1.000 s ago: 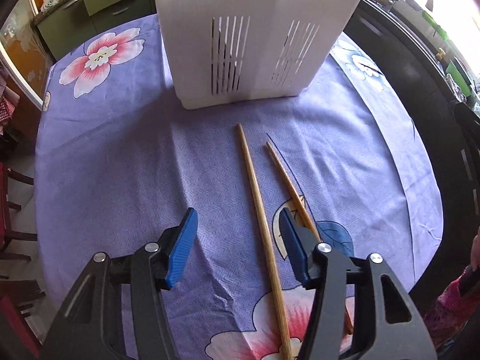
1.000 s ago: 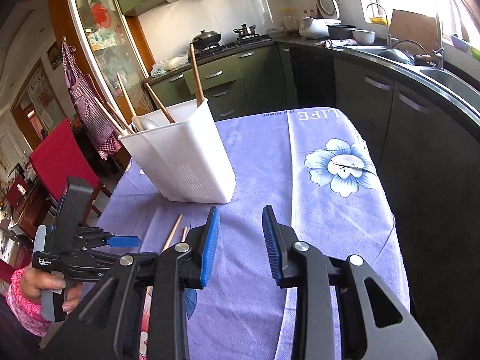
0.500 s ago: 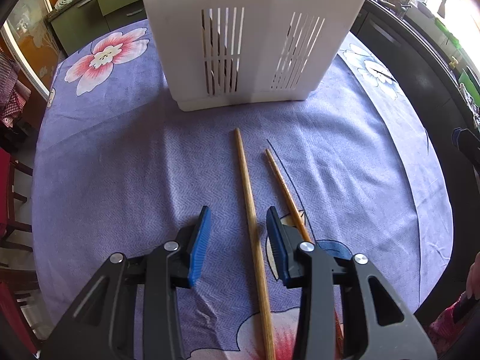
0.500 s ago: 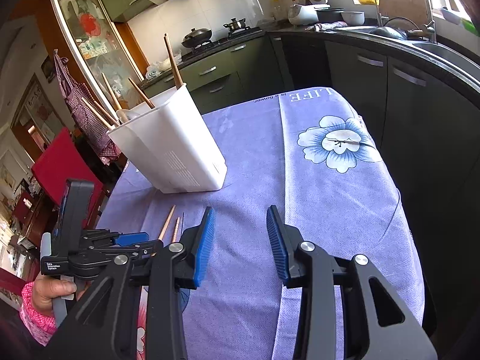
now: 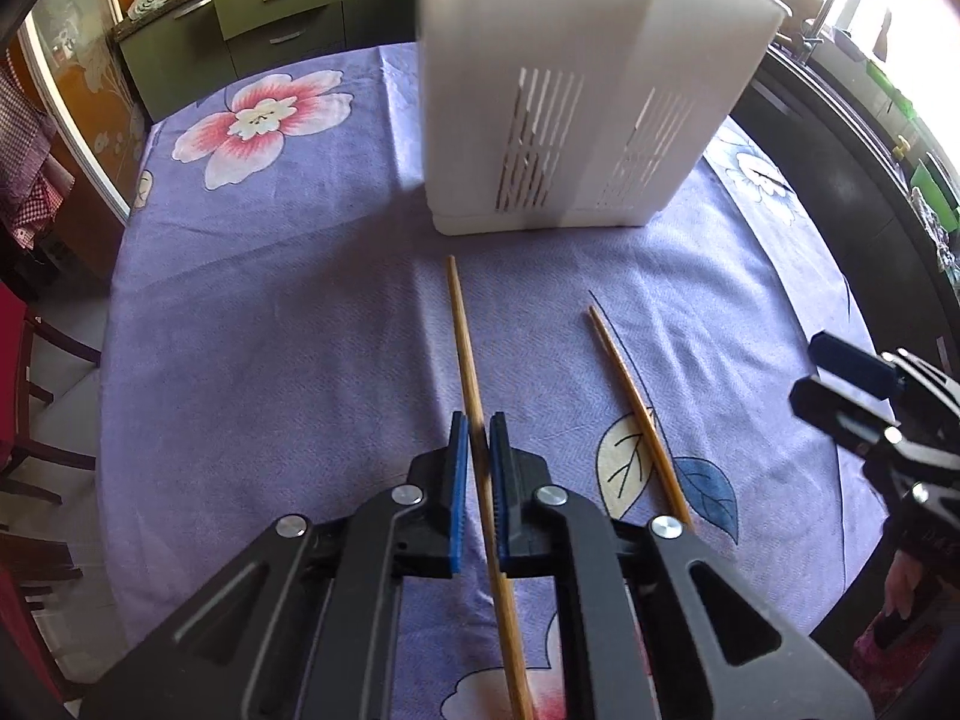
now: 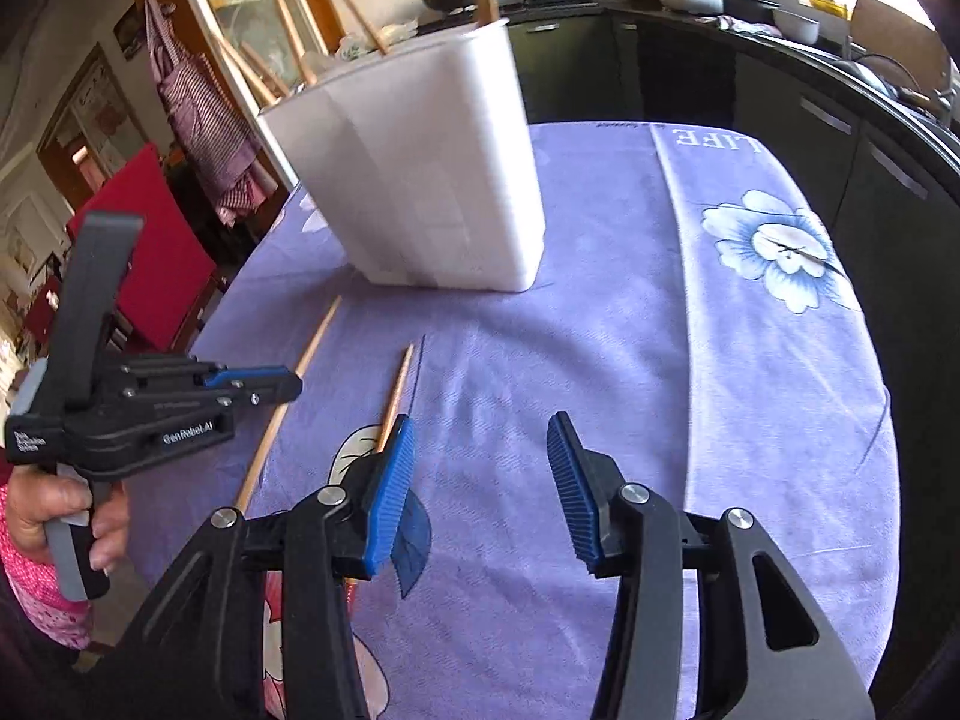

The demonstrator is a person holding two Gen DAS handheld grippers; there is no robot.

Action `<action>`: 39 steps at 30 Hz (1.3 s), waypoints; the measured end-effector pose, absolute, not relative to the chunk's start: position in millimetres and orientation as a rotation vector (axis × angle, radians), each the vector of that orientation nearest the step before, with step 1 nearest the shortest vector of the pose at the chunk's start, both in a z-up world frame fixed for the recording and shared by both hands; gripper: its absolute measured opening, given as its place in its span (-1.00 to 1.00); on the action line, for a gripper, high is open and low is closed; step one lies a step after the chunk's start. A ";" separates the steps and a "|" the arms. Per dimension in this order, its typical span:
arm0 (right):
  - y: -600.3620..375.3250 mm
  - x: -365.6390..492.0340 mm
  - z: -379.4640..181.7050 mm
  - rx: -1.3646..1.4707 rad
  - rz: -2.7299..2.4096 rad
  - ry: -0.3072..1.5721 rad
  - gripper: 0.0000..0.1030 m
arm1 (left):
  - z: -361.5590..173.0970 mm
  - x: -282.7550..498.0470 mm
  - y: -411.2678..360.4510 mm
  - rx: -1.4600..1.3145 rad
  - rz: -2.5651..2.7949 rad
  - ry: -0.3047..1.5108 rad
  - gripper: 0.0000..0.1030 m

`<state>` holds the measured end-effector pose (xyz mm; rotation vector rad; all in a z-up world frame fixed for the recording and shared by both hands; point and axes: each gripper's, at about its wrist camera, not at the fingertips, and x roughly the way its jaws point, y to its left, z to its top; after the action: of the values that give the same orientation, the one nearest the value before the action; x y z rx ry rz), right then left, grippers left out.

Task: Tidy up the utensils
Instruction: 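Lower the left gripper onto a wooden chopstick and close it, then close the right gripper on the last wooden chopstick while the left gripper holds its chopstick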

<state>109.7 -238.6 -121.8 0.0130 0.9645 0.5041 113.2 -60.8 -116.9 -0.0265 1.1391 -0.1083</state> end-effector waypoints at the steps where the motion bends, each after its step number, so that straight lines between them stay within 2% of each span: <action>1: -228.6 109.8 -126.1 -0.002 0.511 0.971 -0.11 | -114.2 111.1 -55.1 -0.037 -0.104 1.131 -0.86; 4: -200.3 111.4 -137.3 -0.045 0.529 0.991 -0.12 | -108.6 106.6 -39.6 -0.065 -0.096 1.116 -0.86; 16: -147.9 125.3 -161.0 -0.152 0.479 1.027 -0.42 | -106.7 98.8 -18.4 -0.101 -0.111 1.098 -0.86; 18: -145.9 129.0 -161.9 -0.166 0.455 1.021 -0.61 | -107.2 97.9 -19.1 -0.101 -0.117 1.099 -0.86; 20: -145.1 130.8 -162.9 -0.181 0.436 1.012 -0.72 | -107.6 98.0 -19.4 -0.103 -0.122 1.100 -0.86; 25: -143.2 126.8 -163.0 -0.213 0.437 1.003 -0.75 | -109.3 98.4 -18.4 -0.108 -0.121 1.106 -0.86; 26: -144.0 126.6 -162.8 -0.213 0.442 1.004 -0.83 | -109.1 98.3 -18.9 -0.106 -0.121 1.106 -0.86; 30: -149.1 130.2 -160.7 -0.180 0.444 1.016 -0.88 | -107.6 97.9 -21.5 -0.098 -0.129 1.103 -0.86; 39: -202.2 120.4 -114.8 -0.025 0.468 0.942 -0.88 | -97.2 97.1 -23.3 -0.087 -0.145 1.081 -0.86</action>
<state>120.4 -202.2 -114.8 -0.0247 0.9419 0.4679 97.1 -23.3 -97.2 -0.0868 1.0814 -0.1447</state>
